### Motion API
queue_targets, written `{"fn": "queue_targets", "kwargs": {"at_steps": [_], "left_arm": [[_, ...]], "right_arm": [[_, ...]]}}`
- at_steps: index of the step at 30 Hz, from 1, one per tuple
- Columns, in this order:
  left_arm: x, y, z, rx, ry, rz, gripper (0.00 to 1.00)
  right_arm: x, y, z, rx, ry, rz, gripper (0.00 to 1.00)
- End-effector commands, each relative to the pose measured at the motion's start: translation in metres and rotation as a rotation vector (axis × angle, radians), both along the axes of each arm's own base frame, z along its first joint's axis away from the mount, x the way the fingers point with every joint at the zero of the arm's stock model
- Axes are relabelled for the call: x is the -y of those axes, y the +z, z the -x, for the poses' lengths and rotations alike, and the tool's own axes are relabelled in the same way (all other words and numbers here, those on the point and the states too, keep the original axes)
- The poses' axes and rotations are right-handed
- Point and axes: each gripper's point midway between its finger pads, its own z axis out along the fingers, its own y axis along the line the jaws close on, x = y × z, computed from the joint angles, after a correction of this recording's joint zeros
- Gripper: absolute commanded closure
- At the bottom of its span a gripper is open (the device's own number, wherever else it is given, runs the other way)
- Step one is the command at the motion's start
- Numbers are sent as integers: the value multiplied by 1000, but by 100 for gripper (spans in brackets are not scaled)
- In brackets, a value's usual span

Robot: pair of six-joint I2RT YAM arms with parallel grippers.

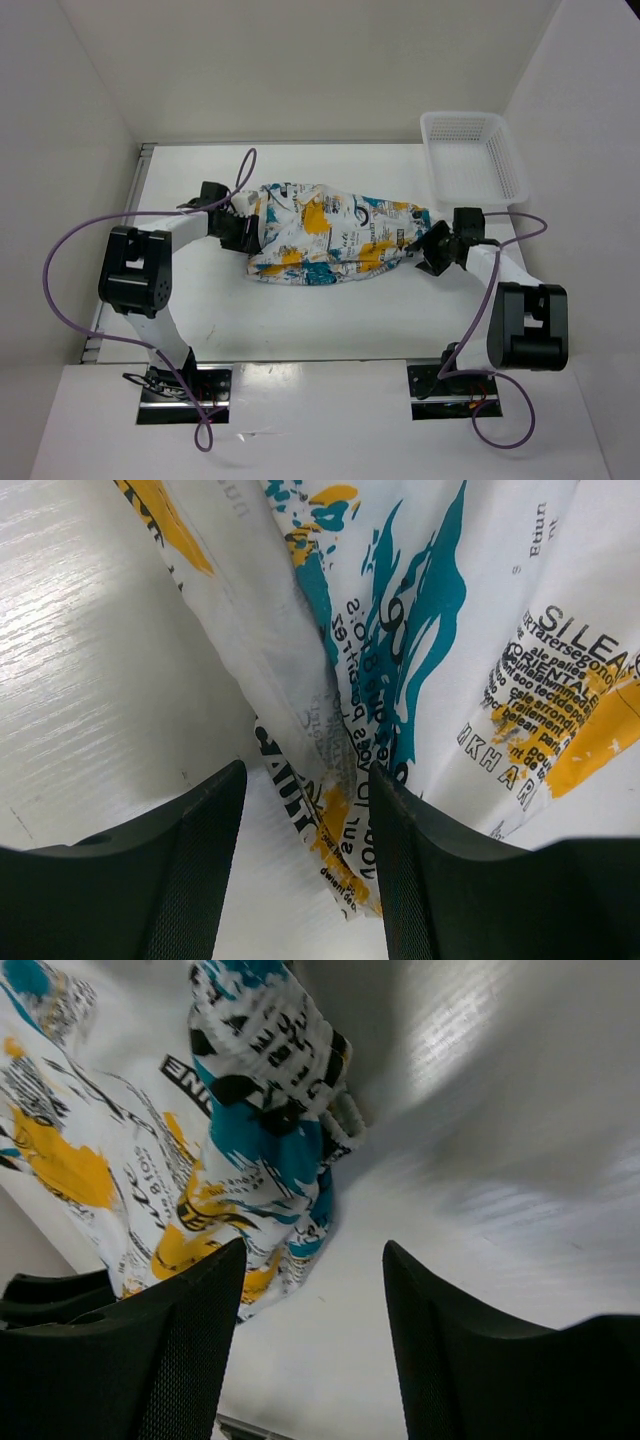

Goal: Fold and stack the shorts
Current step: Fold the shorts

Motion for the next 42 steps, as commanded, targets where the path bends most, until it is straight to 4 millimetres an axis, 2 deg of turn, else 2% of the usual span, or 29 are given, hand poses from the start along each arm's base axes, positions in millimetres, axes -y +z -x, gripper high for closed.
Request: {"fn": "queue_targets", "kwargs": {"at_steps": [1, 4, 11, 13, 14, 18, 21, 22, 23, 25, 26, 28, 34, 36, 39, 42], "left_arm": [[-2, -11, 11, -77, -4, -11, 40], [-1, -9, 8, -68, -4, -10, 40], [-1, -9, 8, -68, -4, -10, 41], [-3, -9, 8, -67, 0, -18, 41], [-3, -9, 8, -67, 0, -18, 41], [-3, -6, 7, -58, 0, -17, 41], [-3, 8, -4, -24, 4, -22, 41], [-3, 16, -8, -7, 4, -20, 41], [-2, 25, -14, 19, 5, -17, 41], [-4, 41, -32, 72, 16, -11, 41], [-4, 41, -35, 67, 16, -12, 41], [-4, 40, -47, 73, 20, -19, 41], [-4, 23, -65, 100, 24, -24, 41], [1, 19, -65, 102, 10, 2, 41], [3, 19, -70, 130, 6, 13, 41], [1, 7, -66, 95, 10, 2, 41]], "right_arm": [[3, 26, -37, 173, -55, -17, 37], [10, 10, -41, 141, -80, 12, 37], [7, -28, -45, 43, -109, 2, 37], [11, -29, -46, 41, -134, 20, 37], [6, -30, -45, 39, -130, 32, 39], [13, -23, -58, 68, -166, 78, 42], [13, -28, -67, 47, -177, 110, 52], [10, -24, -73, 54, -172, 118, 57], [12, -26, -73, 42, -179, 130, 68], [10, -30, -74, 24, -161, 147, 80], [10, -27, -77, 35, -154, 151, 90], [10, -29, -77, 26, -146, 157, 98], [13, -25, -77, 28, -118, 210, 100], [16, -14, -83, 52, -116, 226, 100], [17, -8, -82, 59, -99, 260, 100], [19, 0, -86, 78, -102, 274, 100]]}}
